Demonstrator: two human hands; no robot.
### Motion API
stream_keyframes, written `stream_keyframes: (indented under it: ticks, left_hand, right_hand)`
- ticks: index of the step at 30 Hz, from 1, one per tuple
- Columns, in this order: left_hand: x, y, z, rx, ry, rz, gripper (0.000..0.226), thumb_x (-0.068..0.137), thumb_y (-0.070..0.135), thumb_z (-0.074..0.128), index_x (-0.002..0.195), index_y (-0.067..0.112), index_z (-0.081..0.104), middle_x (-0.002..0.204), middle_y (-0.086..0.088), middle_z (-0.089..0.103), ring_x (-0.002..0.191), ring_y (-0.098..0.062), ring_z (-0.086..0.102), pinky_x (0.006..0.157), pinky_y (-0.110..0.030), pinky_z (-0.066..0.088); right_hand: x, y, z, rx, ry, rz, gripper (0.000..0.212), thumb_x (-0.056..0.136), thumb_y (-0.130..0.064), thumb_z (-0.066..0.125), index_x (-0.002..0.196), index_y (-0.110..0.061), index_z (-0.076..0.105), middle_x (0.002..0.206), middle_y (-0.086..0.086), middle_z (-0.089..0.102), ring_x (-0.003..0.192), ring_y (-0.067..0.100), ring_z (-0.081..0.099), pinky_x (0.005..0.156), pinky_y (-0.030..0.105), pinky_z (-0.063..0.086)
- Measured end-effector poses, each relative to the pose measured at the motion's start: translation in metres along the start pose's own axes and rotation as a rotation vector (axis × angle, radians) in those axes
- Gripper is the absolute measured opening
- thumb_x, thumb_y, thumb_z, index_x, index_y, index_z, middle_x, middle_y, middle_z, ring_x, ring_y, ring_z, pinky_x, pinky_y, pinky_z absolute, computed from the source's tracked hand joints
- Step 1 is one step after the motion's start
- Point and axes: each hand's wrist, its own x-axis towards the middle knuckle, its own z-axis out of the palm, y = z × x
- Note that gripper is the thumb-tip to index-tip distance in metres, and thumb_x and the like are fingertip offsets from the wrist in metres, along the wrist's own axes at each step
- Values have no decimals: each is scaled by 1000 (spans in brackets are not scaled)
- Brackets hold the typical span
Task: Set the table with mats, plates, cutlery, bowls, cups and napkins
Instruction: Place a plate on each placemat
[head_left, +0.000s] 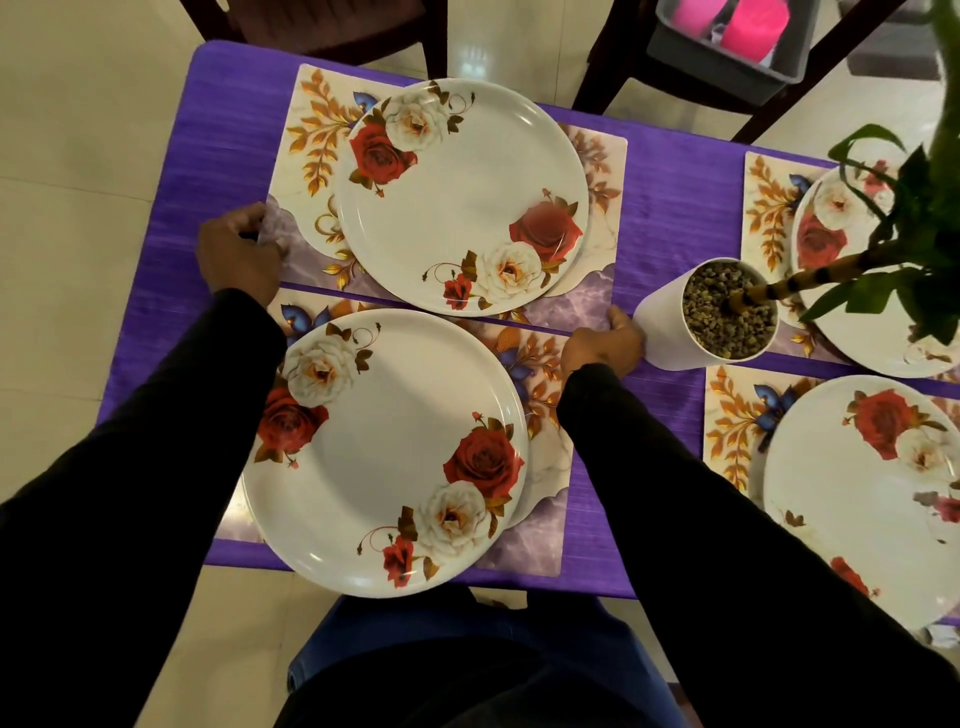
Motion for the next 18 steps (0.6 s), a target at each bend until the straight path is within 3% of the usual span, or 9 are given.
stream_keyframes:
  ticks: [4, 18]
  left_hand:
    - [-3, 3, -1, -6, 11, 0, 27, 96, 18, 66, 121, 11, 72, 112, -2, 73, 97, -10, 65, 86, -20, 50]
    - [-5, 9, -4, 25, -7, -2, 37, 95, 14, 69, 131, 8, 66, 125, -8, 70, 108, -16, 65, 94, -25, 50]
  right_hand:
    - [0, -1, 3, -6, 20, -2, 56, 90, 10, 58, 140, -17, 55, 147, 4, 48, 130, 25, 52, 99, 32, 48]
    - [1, -3, -3, -227, -14, -59, 56, 93, 4, 57, 144, -17, 49, 152, 8, 38, 133, 27, 46, 103, 28, 42]
